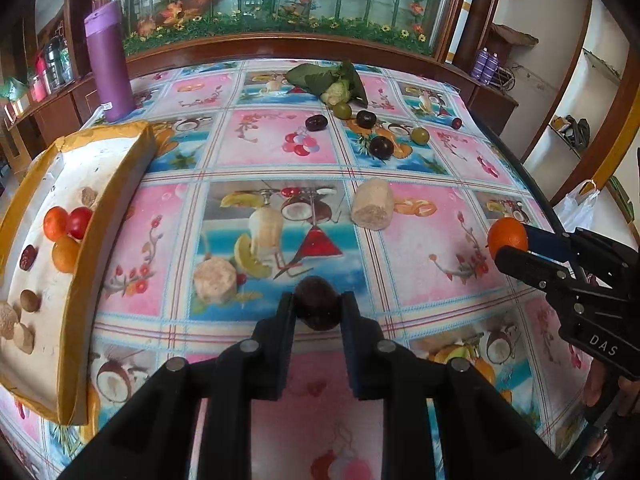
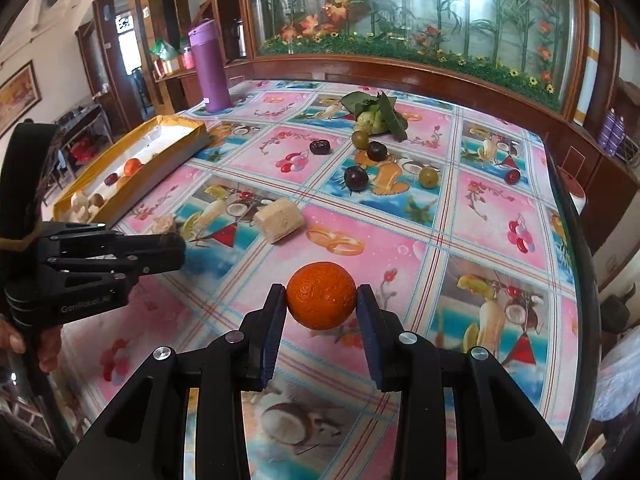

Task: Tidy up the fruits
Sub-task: 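Grasp the dark purple round fruit with the left gripper while the right holds the tangerine, then carry the tangerine in the right gripper and dark fruit in the left over the tray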

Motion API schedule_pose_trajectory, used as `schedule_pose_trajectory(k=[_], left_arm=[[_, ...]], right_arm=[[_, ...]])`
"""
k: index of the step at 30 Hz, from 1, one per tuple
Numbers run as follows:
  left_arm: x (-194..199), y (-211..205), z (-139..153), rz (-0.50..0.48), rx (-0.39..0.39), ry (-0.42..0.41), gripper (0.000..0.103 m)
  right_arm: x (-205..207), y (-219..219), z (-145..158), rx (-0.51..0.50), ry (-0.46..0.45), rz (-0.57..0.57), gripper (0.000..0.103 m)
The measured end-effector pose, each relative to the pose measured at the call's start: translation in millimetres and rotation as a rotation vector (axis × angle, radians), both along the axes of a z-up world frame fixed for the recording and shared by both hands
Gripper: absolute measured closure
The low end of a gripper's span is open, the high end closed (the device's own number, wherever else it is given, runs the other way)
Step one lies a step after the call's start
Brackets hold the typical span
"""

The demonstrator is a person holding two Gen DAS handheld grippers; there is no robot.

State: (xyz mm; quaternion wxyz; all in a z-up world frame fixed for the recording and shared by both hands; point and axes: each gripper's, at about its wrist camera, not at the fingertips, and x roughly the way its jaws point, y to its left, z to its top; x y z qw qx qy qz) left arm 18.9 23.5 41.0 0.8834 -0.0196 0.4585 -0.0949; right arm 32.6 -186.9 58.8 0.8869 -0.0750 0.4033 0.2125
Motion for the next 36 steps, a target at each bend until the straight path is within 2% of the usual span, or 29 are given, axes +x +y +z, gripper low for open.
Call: schedule_pose_trajectory(k=[7, 14, 36], left_arm=[[-26.4, 35.3, 12.2, 0.037, -0.053, -0.016, 0.078], [-42.2, 70.2, 19.7, 0.076, -0.065, -0.037, 0.078], [-51.1, 175.0, 23.5, 0.208, -0.069, -0.069, 0.078]], right_arm=[[-28.7, 21.0, -3.7, -0.015, 0.015, -0.005, 0.068], [-45.3, 48.5, -12.0, 0.004, 0.052, -0.005, 0.068], [-35.9, 157.3, 7.9, -0.026, 0.009, 0.114, 0.068]])
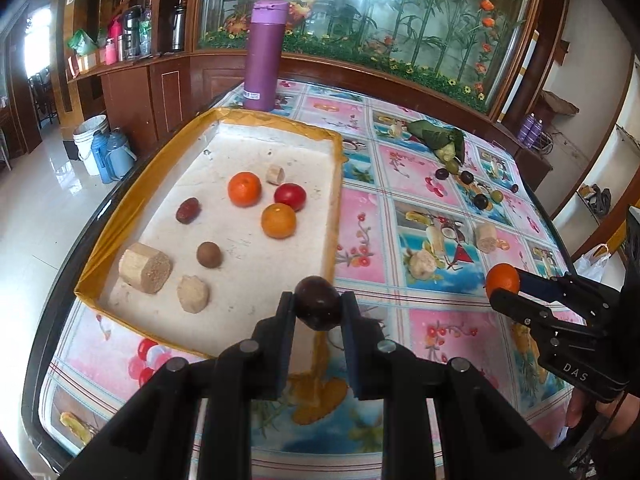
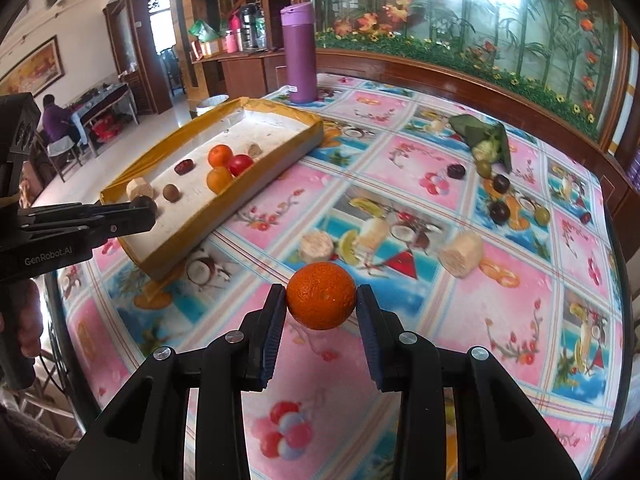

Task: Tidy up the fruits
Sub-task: 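Carry the tangerine in the right gripper and dark fruit in the left over the tray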

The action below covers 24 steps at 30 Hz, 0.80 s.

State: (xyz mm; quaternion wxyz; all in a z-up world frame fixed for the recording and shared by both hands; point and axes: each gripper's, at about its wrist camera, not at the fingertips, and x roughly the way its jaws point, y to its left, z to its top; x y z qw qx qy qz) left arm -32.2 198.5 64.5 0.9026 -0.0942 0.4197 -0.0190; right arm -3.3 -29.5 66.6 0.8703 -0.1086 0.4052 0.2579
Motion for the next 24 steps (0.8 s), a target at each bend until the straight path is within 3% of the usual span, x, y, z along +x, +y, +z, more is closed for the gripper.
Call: schedule_pose_trajectory(k=[13, 24], left_arm=[[10.8, 70.6, -6.6, 0.073, 0.028, 0.016, 0.078], [29.3, 87.6, -11.1, 0.075, 0.020, 0.031, 0.078]], right_arm=[[22.8, 75.2, 8.7, 0.006, -0.024, 0.101, 0.068], [29.5, 133.3, -0.4, -0.019, -0.011, 0.212, 0.068]])
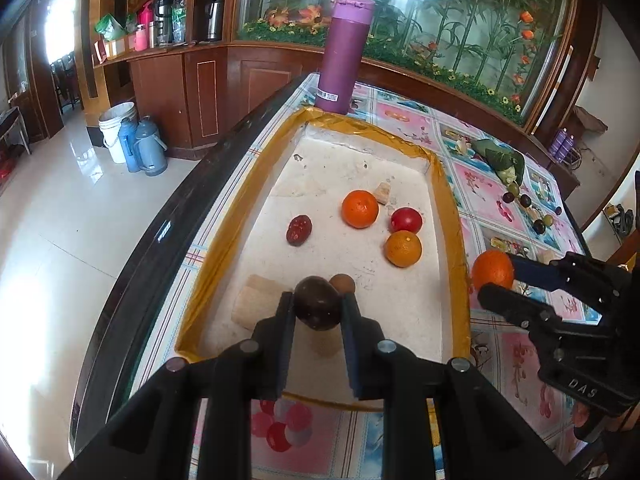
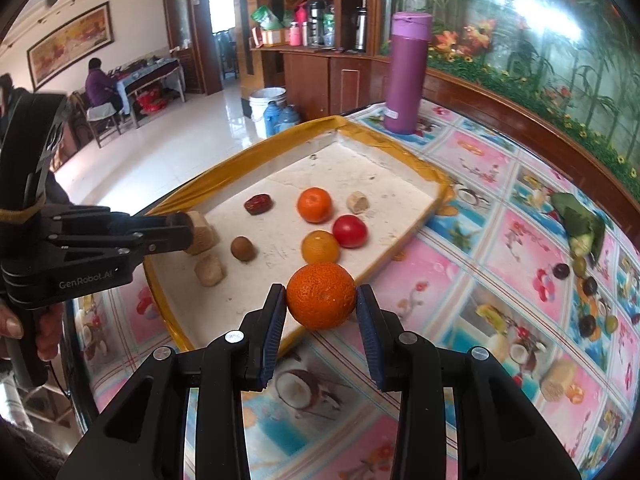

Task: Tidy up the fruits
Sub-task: 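Carry the tangerine in the right gripper and dark fruit in the left over the tray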

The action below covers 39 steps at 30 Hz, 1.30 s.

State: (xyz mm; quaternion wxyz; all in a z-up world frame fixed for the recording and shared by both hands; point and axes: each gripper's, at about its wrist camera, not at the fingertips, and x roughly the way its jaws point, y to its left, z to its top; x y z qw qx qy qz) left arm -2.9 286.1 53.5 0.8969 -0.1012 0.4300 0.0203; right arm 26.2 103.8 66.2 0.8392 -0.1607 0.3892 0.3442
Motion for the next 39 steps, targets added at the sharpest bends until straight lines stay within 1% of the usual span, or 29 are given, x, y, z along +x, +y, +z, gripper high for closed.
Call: schedule_pose_trajectory(k=[7, 21, 23, 31, 39], left_arm=[[30.2, 3.3, 2.7, -0.022, 0.007, 0.003, 0.078], [101.0, 12.7, -10.1, -0.071, 0.011, 0.062, 0.078], [106.8, 14.0, -14.0, -0.079, 0.012, 0.072, 0.078], [120.4, 17.9, -27.6, -0.093, -0.022, 0.123, 0.078], [125.0, 14.8, -32.1, -0.095, 0.002, 0.167, 0.077]], right_arm=[[2.8, 26.8, -16.5, -0.017, 0.043, 0.036, 0.068], [5.2, 47.5, -34.5, -0.051, 0.079, 0.064, 0.068], [6.4, 49.3, -37.0, -0.057, 0.084, 0.064, 0.068], [14.3, 51.5, -43.8, -0.074, 0.093, 0.061, 0.068], [12.6, 54.5, -43.6, -0.084, 0.083, 0.067, 0.068]])
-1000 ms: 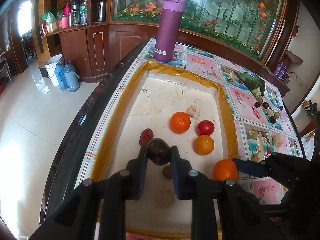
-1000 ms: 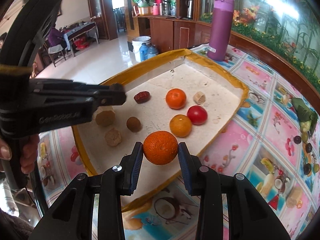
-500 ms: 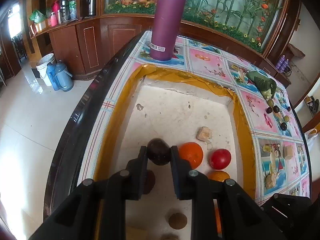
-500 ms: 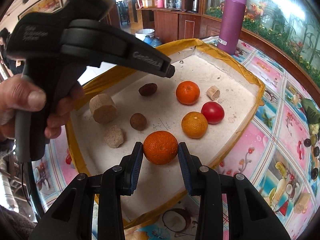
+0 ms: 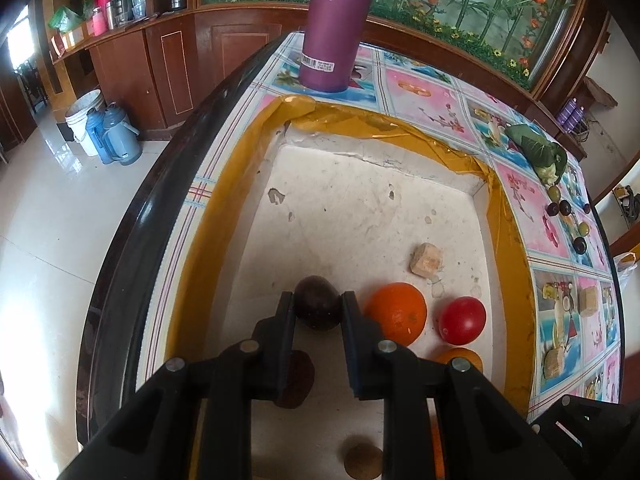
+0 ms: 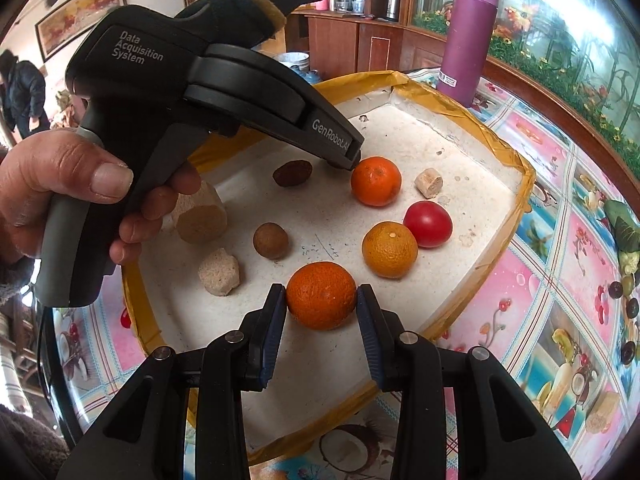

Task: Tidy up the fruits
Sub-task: 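Carry the tangerine in the right gripper and dark fruit in the left over the tray, then open the right gripper to drop the tangerine while the left releases the dark fruit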

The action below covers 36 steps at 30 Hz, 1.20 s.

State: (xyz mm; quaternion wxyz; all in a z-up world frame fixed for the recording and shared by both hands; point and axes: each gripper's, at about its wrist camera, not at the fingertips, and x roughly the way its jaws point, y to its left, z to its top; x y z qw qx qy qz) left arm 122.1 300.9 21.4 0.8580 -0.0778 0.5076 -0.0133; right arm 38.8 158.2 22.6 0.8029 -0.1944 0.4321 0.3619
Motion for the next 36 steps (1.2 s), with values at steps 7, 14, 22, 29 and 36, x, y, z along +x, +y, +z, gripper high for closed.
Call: schedule_pose_trajectory(k=[7, 14, 22, 29, 36], left_arm=[[-0.7, -0.1, -0.1, -0.002, 0.003, 0.007, 0.077], [-6.8, 1.1, 2.2, 0.004, 0.000, 0.007, 0.077], [-20.1, 3.0, 4.2, 0.011, -0.011, 0.010, 0.074], [-34.7, -0.2, 9.8, 0.018, 0.018, -0.004, 0.040], [-51.7, 4.5, 15.7, 0.067, 0.034, -0.027, 0.038]], right_arm=[[-1.8, -1.4, 0.8, -0.001, 0.003, -0.008, 0.068], [-4.3, -7.0, 3.3, 0.005, 0.013, -0.035, 0.067], [-12.2, -14.0, 10.4, 0.019, 0.006, -0.059, 0.065], [-23.7, -25.9, 19.5, 0.044, 0.004, -0.080, 0.064], [-40.5, -40.9, 25.8, 0.052, -0.018, -0.079, 0.064]])
